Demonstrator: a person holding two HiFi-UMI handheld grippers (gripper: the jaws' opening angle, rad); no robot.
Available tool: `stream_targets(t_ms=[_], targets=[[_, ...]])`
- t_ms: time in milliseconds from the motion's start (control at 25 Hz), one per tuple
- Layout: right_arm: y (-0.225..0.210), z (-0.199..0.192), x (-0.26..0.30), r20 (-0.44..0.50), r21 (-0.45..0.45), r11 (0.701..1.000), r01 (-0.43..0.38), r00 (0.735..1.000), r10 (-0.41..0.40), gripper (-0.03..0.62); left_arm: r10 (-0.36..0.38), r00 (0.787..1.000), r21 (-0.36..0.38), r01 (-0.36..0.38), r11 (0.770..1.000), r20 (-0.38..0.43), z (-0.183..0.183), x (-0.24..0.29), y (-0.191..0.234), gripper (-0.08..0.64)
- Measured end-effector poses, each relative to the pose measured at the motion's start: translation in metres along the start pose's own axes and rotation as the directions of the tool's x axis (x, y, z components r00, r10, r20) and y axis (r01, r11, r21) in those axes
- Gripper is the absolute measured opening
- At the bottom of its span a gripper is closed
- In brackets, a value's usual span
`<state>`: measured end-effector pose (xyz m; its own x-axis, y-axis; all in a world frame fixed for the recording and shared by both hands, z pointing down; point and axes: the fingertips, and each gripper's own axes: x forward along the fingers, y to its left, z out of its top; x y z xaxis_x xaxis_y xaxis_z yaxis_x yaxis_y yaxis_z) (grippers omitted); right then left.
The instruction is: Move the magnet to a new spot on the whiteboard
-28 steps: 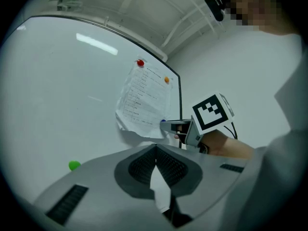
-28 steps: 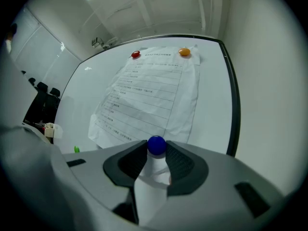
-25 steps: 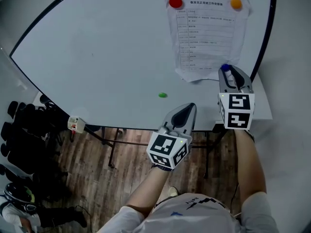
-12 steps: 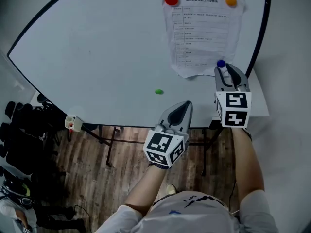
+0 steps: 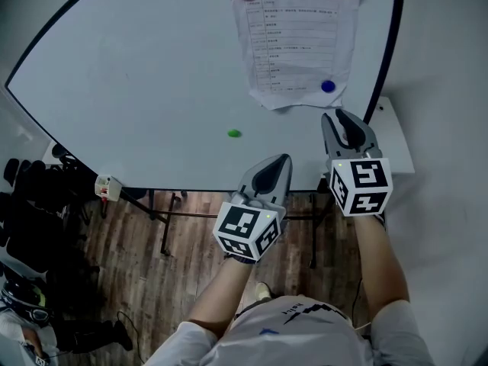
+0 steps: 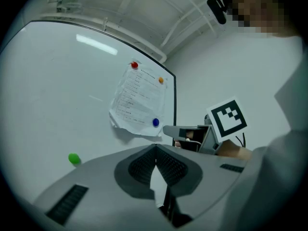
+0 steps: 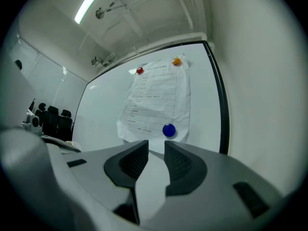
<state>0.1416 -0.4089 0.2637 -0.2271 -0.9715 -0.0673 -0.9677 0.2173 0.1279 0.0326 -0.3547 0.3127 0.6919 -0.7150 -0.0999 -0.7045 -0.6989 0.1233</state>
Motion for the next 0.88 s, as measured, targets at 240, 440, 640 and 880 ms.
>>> stream_targets(t_ms=[240, 440, 640, 880], targets=[[0.017, -0.016, -0.033, 0.012, 0.044, 0.996, -0.082, 0.997, 0.082, 0.061, 0.031, 1.0, 0.009, -0.031, 0.999, -0.004, -0.003, -0.011, -0.017, 0.009], [0.031, -0.035, -0.061, -0.004, 0.086, 0.985, -0.149, 0.989, 0.15, 0.043, 0.051, 0.998, 0.008, -0.051, 0.999, -0.026, -0.01, -0.022, -0.03, 0.009], [0.04, -0.051, -0.089, -0.024, 0.156, 0.967, -0.203, 0.978, 0.209, 0.032, 0.077, 0.997, 0.003, -0.076, 0.997, -0.03, -0.016, -0.036, -0.048, 0.011], [0.055, -0.068, -0.115, -0.019, 0.208, 0.946, -0.251, 0.965, 0.26, 0.02, 0.087, 0.995, 0.007, -0.087, 0.996, -0.038, -0.027, -0.051, -0.067, 0.009]])
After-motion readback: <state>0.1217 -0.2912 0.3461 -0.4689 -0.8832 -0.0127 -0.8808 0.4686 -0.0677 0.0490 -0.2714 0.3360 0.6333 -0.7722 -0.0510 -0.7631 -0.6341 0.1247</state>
